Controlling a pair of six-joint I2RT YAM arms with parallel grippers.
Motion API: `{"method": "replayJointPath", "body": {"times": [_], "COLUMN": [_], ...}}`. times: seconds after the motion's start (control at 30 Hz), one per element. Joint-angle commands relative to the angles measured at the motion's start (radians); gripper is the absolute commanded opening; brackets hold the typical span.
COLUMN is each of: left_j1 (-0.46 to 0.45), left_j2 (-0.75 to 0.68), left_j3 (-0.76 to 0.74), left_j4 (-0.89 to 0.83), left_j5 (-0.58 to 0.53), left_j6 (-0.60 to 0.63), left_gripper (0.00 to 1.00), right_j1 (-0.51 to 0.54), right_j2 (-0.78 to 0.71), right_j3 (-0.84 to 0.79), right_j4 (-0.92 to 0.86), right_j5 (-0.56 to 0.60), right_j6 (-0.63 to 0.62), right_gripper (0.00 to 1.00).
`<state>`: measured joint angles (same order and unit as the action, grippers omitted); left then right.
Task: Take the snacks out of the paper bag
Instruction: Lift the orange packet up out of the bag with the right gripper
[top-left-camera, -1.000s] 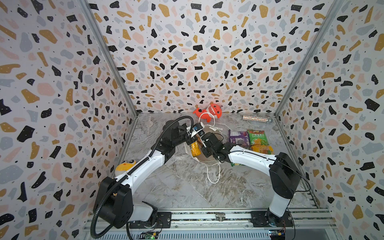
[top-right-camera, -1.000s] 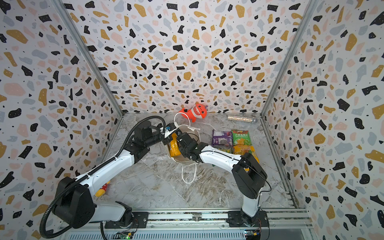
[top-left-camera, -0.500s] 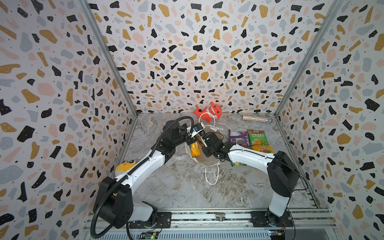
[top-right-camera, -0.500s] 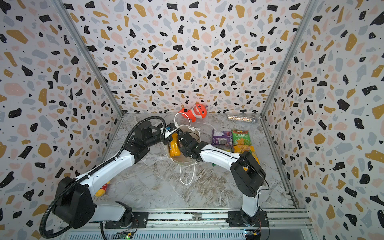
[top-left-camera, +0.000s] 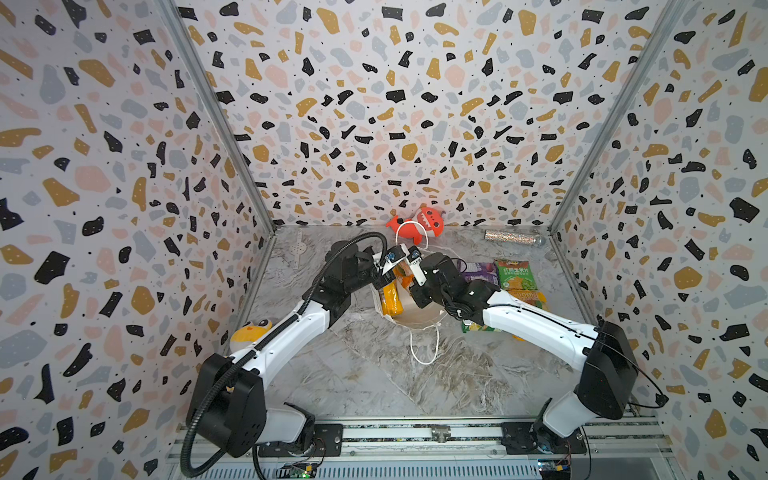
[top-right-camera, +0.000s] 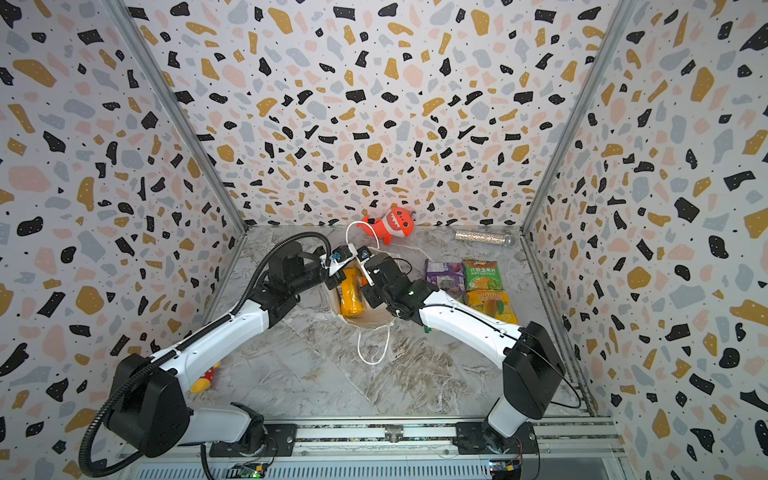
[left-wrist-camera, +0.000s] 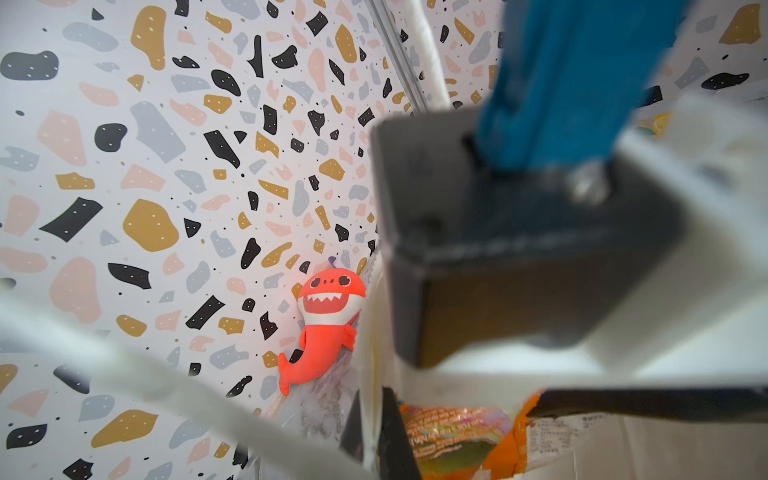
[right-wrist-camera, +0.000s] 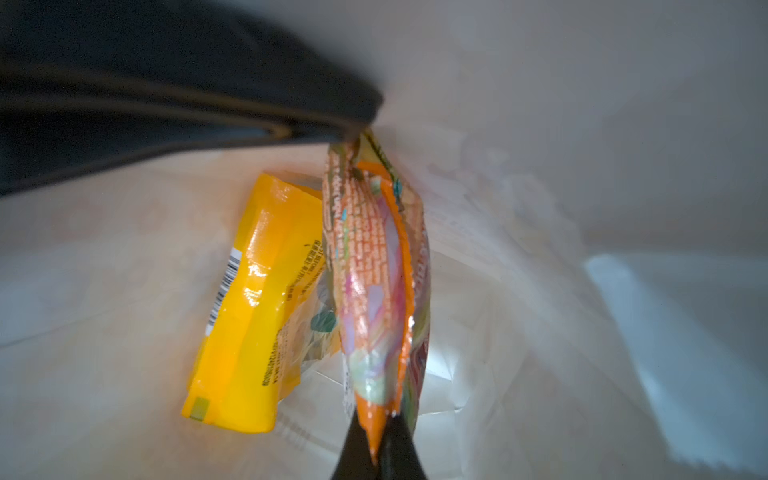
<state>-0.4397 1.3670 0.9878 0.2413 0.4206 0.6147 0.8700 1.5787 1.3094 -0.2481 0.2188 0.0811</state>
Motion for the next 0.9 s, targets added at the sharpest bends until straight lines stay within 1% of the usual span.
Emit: {"method": "replayJointPath", "body": {"times": [0.0,0.1,0.37,0.5,0.63,0.73,0.87], "left_j1": [-0.008,-0.007,-0.008,-0.008,-0.008,-0.007,-0.008], "left_j2": [-0.026,-0.024,-0.024,-0.021,-0.019,-0.011,0.002], "left_j3": [0.003,0.004,0.002,0.001,0.003,0.002,0.011], "left_j4": [0.079,0.083,0.123,0.128,0.131,0.136,0.135], "left_j5": [0.012,-0.003,-0.122,-0.172,-0.197,-0.206,-0.238], "left_j6": [-0.009,-0.013,-0.065,-0.077,-0.086,-0.087,-0.093], "left_gripper": [0.0,0.0,0.0,0.0,0.0,0.0,0.0], "right_j1": [0.006,0.006,0.006,0.006,0.006,0.003,0.001], "right_j2": [-0.077,-0.116,-0.267,-0.354,-0.429,-0.501,-0.58], "right_j3": [0.0,-0.013,-0.101,-0.154,-0.186,-0.236,-0.278], "right_j4": [0.036,0.03,0.031,0.068,0.11,0.172,0.225], "right_j5": [-0.03,-0.047,-0.093,-0.107,-0.126,-0.104,-0.127], "right_j6": [-0.002,0.006,0.037,0.03,0.024,0.032,0.026], "right_gripper": [0.0,0.0,0.0,0.0,0.0,0.0,0.0]}}
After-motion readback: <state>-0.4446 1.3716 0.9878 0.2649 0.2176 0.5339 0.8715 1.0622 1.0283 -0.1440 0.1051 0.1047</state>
